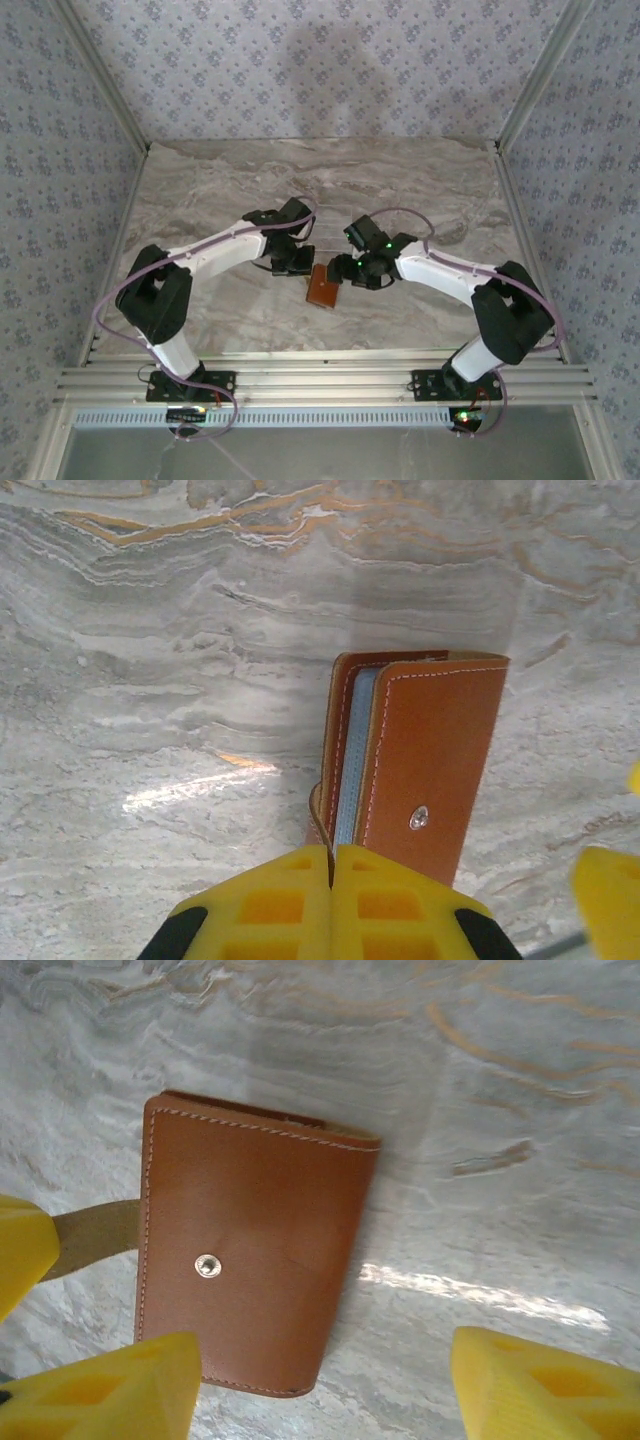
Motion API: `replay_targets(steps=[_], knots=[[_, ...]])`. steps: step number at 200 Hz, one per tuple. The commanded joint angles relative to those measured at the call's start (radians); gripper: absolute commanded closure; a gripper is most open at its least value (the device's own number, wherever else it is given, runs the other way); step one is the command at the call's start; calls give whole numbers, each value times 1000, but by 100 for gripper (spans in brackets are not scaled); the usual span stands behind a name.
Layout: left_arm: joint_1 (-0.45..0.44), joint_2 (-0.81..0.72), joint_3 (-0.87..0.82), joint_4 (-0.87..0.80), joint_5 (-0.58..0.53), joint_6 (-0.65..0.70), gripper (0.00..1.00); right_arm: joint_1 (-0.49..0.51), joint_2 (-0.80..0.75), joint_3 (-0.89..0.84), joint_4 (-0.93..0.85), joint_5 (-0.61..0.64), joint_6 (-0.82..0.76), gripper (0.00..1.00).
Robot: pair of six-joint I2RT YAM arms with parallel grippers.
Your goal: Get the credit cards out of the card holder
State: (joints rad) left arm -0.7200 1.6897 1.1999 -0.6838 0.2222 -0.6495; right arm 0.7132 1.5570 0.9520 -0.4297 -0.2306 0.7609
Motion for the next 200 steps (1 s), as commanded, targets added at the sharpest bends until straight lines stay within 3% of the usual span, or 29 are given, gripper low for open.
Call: replay_targets(steps=[1,99,200], knots=[[3,-45,-12,26,50,-16,100,13,29,19,55,-43,38,24],[3,-93,3,11,78,-24,100,14,83,14,134,-85,69,21],[7,-56,12,-90,-12,5,100,-1,-7,-30,31,6,35,35]])
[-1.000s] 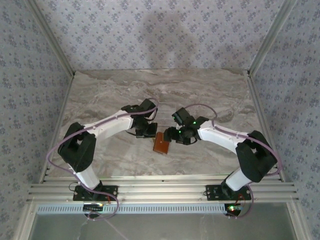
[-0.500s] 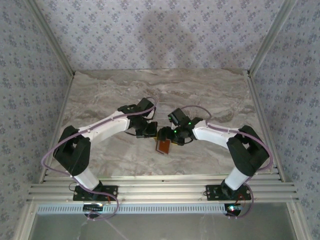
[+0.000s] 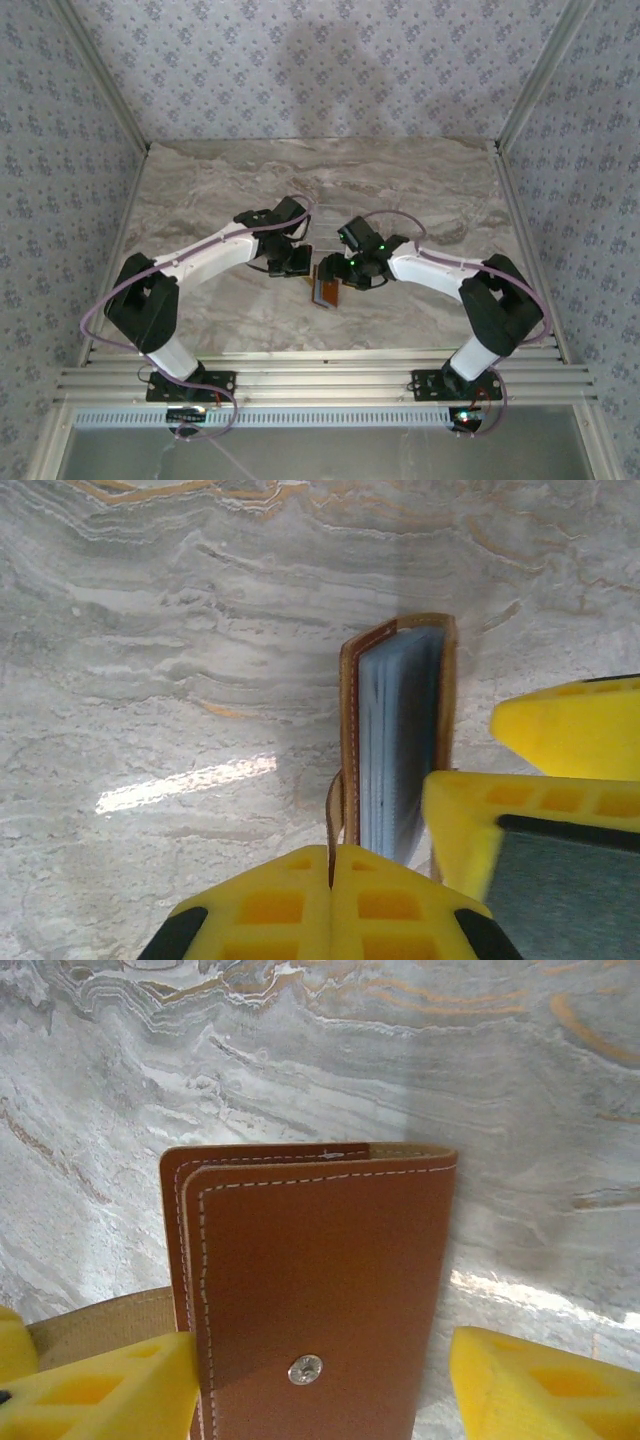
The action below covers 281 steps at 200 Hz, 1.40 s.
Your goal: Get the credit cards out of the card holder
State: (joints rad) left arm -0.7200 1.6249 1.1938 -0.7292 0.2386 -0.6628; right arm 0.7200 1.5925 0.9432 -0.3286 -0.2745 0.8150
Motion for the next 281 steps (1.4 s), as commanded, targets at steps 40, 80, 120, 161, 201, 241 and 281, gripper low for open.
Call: replay_targets(steps=[40,80,120,161,201,241,281], knots=[[10,27,18,-68,-54,27,100,-16,-82,-33,-120,95,-38,47],[15,16,25,-78,-55,33,100,-21,-90,-42,-151,138,-55,66],[14,-18,60,-100,-19,49,100,-22,-61,-77,-94,138,-48,77],[-12,-32,105,-91,54,47,100,-25,-13,-111,-2,110,-36,80],[-39,-18,153,-106,71,45,100,-28,-4,-127,5,132,-25,68],[-44,-12,168,-114,78,45,100,-46,-80,-112,-119,230,-47,59],[-44,2,180,-124,73,49,100,-54,-135,-81,-166,248,-59,55]])
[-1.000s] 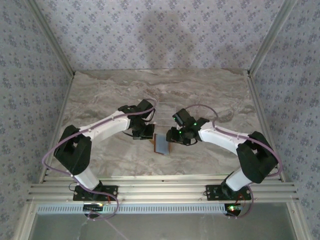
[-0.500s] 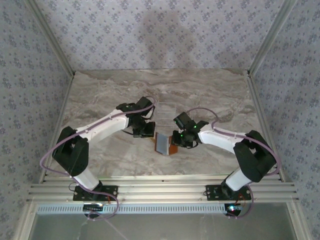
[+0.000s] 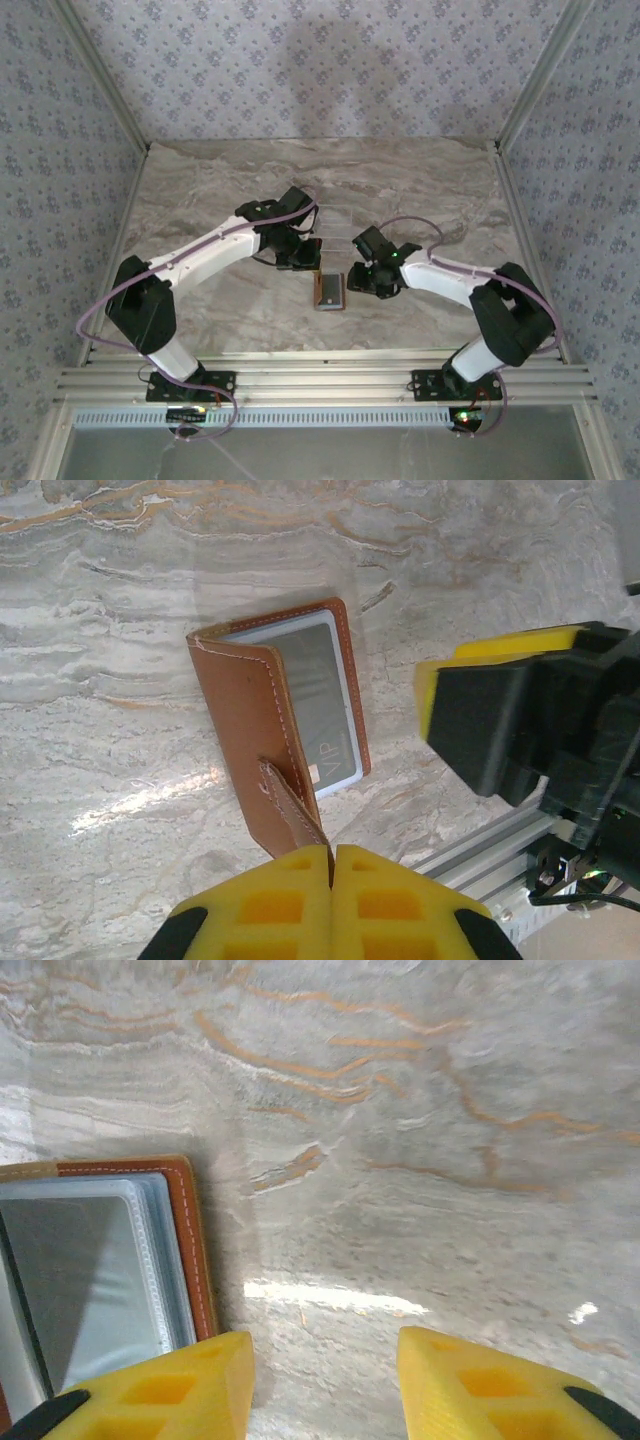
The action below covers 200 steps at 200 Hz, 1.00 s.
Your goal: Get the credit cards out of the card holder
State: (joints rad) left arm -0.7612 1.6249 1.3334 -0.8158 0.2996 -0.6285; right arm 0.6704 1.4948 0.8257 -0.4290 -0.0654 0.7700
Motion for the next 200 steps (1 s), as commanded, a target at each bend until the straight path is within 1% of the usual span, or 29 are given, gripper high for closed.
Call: replay_targets(steps=[1,20,37,65,85,129,149,175,200], knots=[[-3,3,42,-37,12,15,100,-5,-38,37,-65,38,-14,55],[-3,10,53,-54,-6,17,100,-4,-40,36,1,-49,-18,49],[-3,13,62,-87,-47,28,100,1,-8,43,53,-135,-10,45],[3,11,55,-139,-114,50,100,29,66,79,78,-174,0,42],[14,2,26,-160,-158,60,100,41,115,103,74,-173,-2,41],[69,-8,-93,-152,-197,78,100,52,183,126,38,-139,-17,42],[90,10,-153,-133,-211,84,100,57,197,129,5,-107,-25,42],[104,43,-205,-141,-295,87,100,60,200,128,-17,-84,-31,43],[118,82,-243,-117,-314,92,98,63,197,132,-23,-83,-30,43]])
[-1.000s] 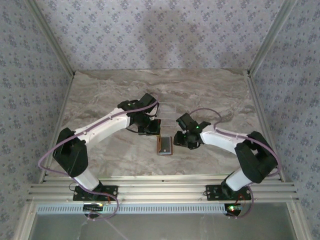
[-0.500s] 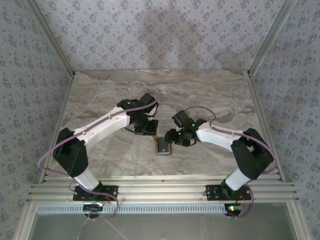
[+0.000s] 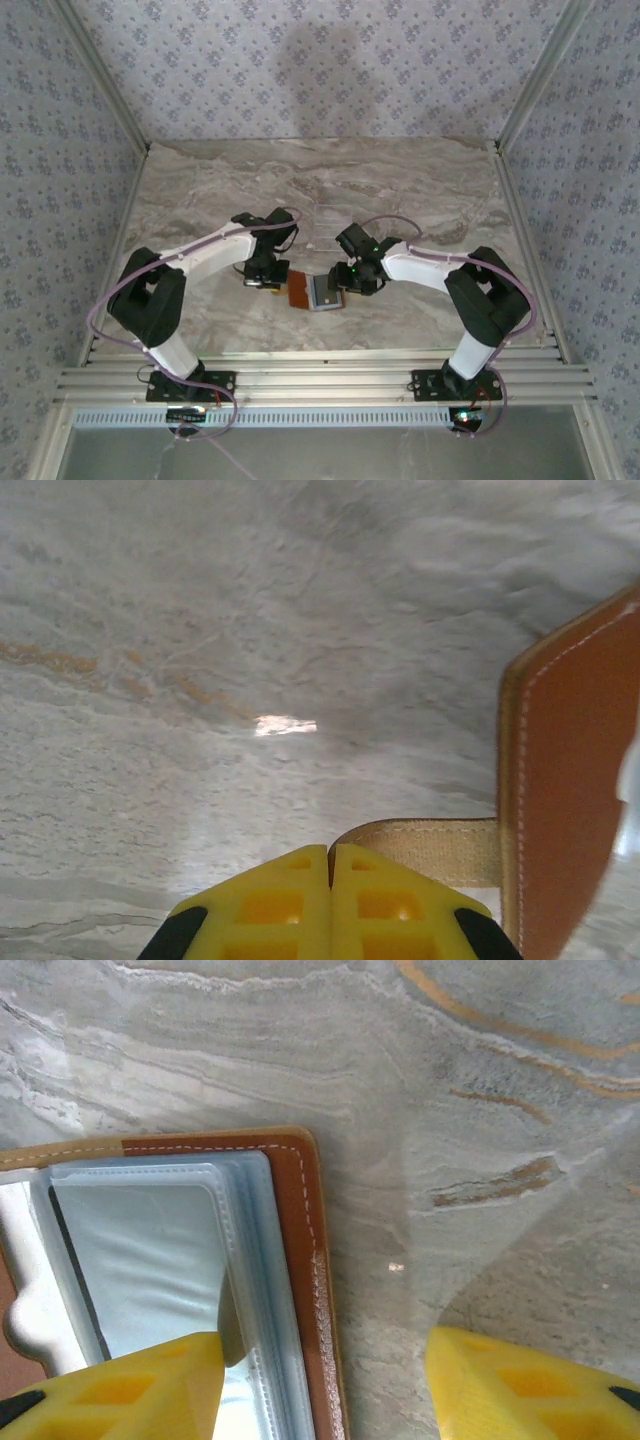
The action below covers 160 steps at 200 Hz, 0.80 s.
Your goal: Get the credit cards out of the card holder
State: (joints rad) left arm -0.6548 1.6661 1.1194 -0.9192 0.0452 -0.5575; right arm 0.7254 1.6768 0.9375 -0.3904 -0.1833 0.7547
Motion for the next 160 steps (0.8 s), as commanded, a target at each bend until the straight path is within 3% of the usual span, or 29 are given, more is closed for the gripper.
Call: replay_targets(steps=[1,33,70,87,126,160], knots=[[11,43,-29,-13,-61,21,98,9,15,21,-62,34,-14,43],[11,79,-18,3,-115,19,94,17,5,50,-94,41,-21,43],[11,18,23,-23,-131,12,76,19,-30,65,-116,45,-23,43],[14,-35,39,-44,-129,5,75,19,-49,67,-123,49,-23,43],[31,-138,51,-26,-9,-26,76,22,-62,91,-141,44,-32,42],[33,-181,56,16,121,-62,69,39,-39,129,-150,28,-48,38]])
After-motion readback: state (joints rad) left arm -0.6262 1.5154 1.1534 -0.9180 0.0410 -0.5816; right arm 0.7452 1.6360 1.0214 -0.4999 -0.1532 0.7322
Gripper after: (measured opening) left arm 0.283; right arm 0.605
